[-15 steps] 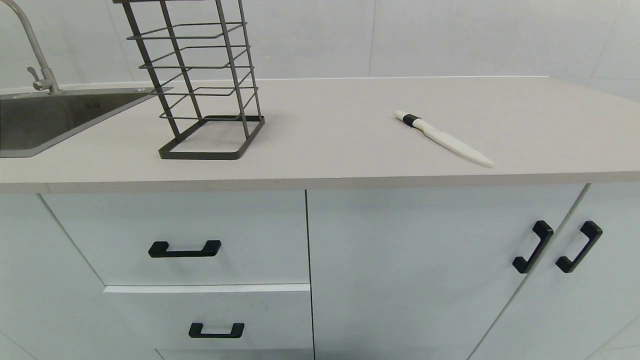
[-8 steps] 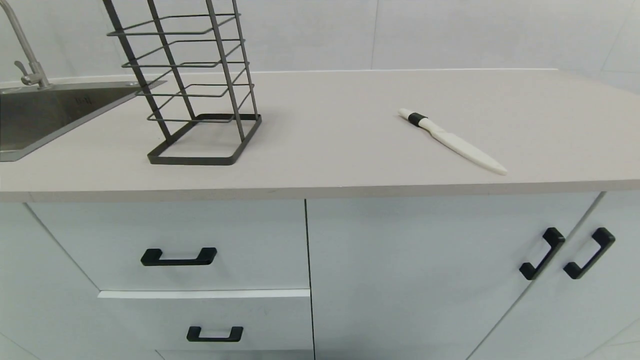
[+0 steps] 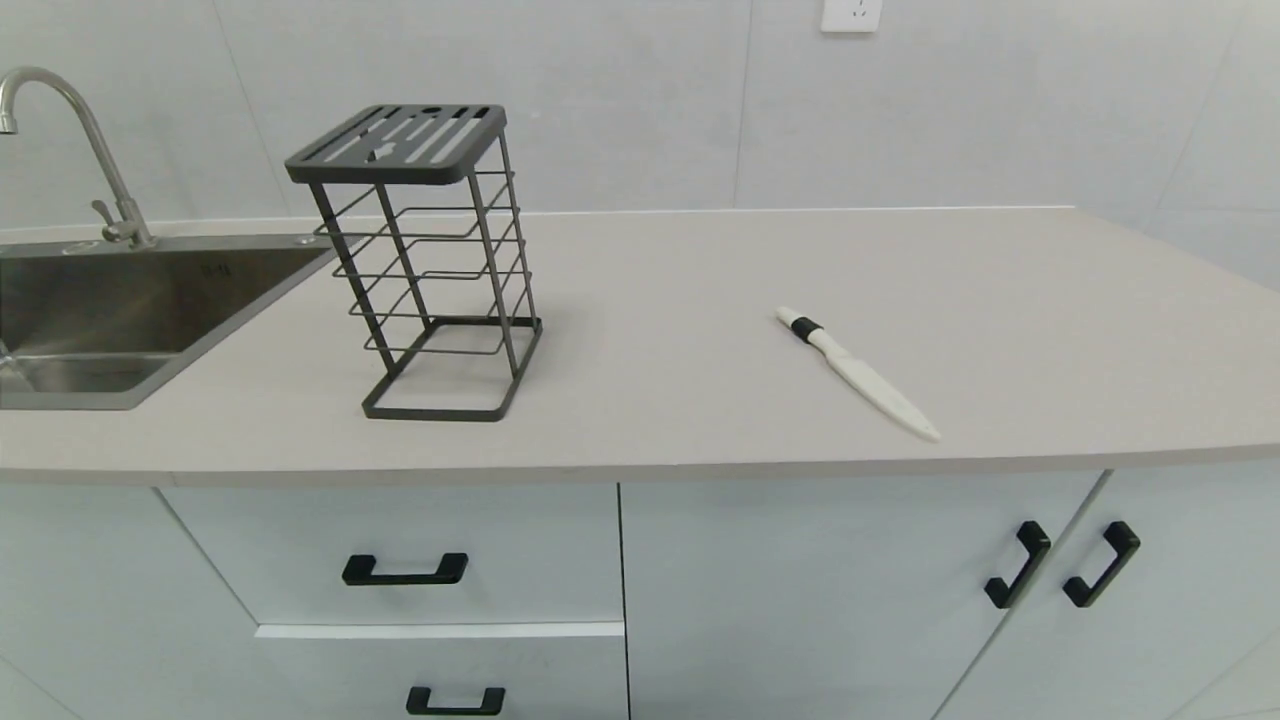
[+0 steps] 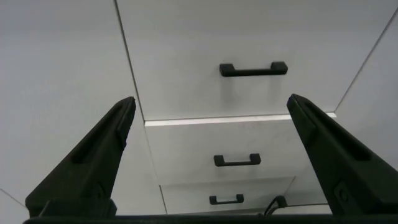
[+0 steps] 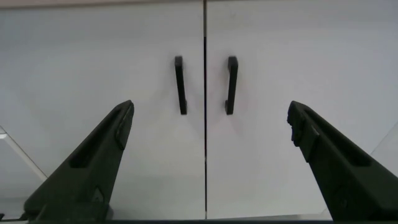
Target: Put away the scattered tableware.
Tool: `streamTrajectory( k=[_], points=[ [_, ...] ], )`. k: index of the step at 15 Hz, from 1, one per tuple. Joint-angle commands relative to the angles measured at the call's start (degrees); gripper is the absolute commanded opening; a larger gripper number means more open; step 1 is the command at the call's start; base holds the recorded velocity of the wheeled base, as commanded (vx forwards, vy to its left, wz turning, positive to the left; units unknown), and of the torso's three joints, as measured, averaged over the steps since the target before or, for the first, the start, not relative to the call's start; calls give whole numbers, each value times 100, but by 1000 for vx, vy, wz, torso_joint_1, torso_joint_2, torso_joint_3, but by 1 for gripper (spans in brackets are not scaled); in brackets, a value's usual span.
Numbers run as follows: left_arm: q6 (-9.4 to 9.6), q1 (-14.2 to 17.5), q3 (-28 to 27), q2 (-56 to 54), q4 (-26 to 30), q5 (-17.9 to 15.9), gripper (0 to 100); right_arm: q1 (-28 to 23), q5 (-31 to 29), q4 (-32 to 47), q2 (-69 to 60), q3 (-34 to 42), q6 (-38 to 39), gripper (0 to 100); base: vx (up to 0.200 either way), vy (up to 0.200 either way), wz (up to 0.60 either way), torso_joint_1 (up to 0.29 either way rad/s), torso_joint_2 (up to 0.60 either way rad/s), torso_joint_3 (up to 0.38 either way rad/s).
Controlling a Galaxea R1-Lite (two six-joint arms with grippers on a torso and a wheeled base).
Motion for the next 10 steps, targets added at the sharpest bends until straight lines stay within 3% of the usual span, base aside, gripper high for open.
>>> streamTrajectory(
  k=[1,4,10],
  points=[
    [7,-1,0,7,-1,-2,100,0,0,2,5,1,-1,100,0,0,0,212,-486,-212],
    [-2,-1,0,7,-1,-2,100,9,0,2,5,1,-1,100,0,0,0,100,-487,-221],
    [-2,-1,0,7,7,-2,100,0,0,2,5,1,-1,100,0,0,0,341,-491,-236]
  ],
)
